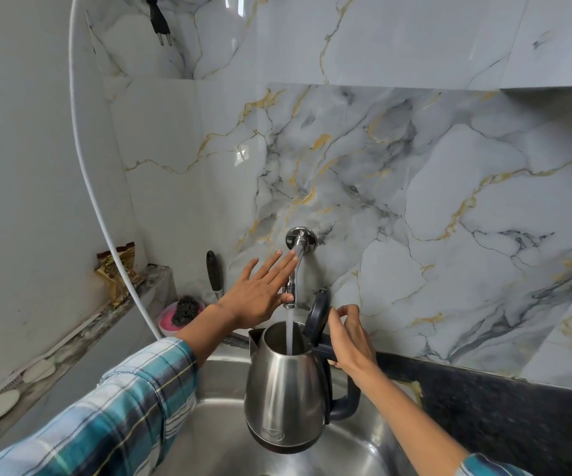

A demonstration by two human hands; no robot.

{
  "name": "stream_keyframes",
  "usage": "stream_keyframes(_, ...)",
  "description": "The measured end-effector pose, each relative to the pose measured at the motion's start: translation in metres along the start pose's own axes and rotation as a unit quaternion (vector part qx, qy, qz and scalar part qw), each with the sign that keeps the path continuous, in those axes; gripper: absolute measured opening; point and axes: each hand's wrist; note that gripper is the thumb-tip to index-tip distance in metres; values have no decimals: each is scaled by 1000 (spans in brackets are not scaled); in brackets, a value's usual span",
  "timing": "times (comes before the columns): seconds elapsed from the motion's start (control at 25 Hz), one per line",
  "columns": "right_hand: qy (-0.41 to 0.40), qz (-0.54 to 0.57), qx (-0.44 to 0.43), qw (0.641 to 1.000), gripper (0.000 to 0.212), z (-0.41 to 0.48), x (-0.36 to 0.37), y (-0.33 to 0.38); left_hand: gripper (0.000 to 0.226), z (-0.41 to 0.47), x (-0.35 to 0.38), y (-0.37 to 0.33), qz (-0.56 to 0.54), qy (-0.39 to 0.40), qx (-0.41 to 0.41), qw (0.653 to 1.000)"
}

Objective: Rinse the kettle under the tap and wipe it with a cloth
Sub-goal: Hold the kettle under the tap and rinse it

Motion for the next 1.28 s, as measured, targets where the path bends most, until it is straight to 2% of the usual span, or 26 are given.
stream_keyframes(0.12,6,18,0,1000,40,1,-3,-4,74,-1,0,3,-172,47,-116,977)
stream_keyframes(0.2,14,26,-3,1000,36,3,-4,-8,63,2,-4,9,-326,108,-160,925)
stream_keyframes(0.28,20,32,-7,999,33,4,-5,-13,55,5,-4,13,-451,155,-153,865)
stream_keyframes(0.36,20,32,-8,999,34,5,-6,-16,50,8,0,15,-521,180,-128,825)
stream_keyframes(0.48,16,43,-2,999,36,7,-7,-16,49,11,5,13,-557,157,-147,802)
stream_keyframes(0.6,7,46,2,999,45,8,-4,-14,74,12,5,-1,-572,48,-222,788)
stream_keyframes(0.64,2,45,5,999,51,7,-2,-11,75,13,6,-8,-565,5,-250,787)
stream_keyframes(0.68,-4,46,10,999,55,8,0,-10,68,13,6,-15,-544,-37,-272,793)
stream_keyframes(0.76,-21,61,20,998,52,12,5,-9,55,12,6,-30,-454,-94,-308,831)
stream_keyframes(0.88,-46,77,34,995,46,14,10,-12,62,13,3,-47,-311,-123,-375,865)
stream_keyframes(0.96,-56,97,44,993,51,9,6,-15,63,10,4,-50,-258,-124,-378,880)
stream_keyframes(1.04,-68,118,54,989,60,-5,-7,-19,61,0,6,-54,-247,-115,-369,889)
stream_keyframes(1.16,-101,146,83,981,66,-30,-40,-30,59,-23,10,-74,-274,-164,-398,860)
stream_keyframes(1.2,-111,164,96,975,70,-39,-52,-35,55,-31,13,-85,-276,-190,-391,857)
stream_keyframes(1.28,-129,199,115,965,79,-61,-80,-49,47,-45,17,-120,-296,-226,-325,869)
Point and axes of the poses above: each hand's wrist, its own z-axis towards the middle knuckle, its own x-axis out of the palm, y = z × x, and after that the axes turned 2 degrees about y, right-handed
